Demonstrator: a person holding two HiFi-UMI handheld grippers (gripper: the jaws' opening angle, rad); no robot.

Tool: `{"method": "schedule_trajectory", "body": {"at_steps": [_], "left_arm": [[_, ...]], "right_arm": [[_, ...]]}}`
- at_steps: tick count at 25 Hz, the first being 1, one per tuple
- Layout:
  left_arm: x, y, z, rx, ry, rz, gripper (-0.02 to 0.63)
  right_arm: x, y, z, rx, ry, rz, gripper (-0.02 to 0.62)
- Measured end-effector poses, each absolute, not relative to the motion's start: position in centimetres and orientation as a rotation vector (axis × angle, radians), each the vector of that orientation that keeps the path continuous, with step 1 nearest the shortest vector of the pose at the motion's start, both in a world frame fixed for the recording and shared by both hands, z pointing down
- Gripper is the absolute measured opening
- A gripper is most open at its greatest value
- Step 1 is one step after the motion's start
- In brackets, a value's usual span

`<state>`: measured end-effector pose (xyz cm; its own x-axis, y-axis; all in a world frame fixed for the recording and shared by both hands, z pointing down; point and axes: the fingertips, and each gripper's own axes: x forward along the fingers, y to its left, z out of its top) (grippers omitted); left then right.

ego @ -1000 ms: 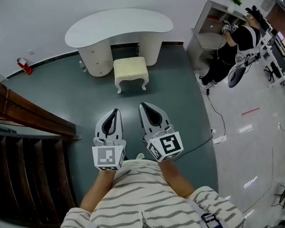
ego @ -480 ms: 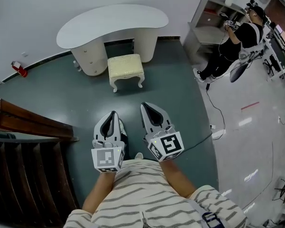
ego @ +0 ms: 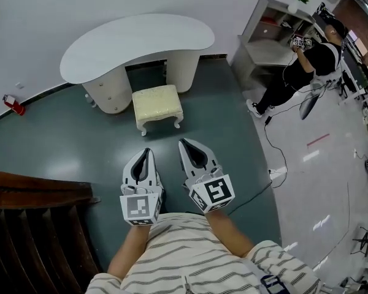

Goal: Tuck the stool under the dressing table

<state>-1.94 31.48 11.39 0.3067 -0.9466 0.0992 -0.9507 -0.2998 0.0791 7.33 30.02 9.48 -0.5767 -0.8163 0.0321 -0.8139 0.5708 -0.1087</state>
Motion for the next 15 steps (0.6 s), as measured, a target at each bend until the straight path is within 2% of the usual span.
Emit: {"method": "schedule_trajectory", "body": {"at_steps": [15], "left_arm": [[-6.1, 15.3, 12.1, 2.482, -1.639, 0.093, 0.006]], "right_arm": [[2.2, 14.3, 10.1, -1.545, 2.753, -0.226, 0.012]]}}
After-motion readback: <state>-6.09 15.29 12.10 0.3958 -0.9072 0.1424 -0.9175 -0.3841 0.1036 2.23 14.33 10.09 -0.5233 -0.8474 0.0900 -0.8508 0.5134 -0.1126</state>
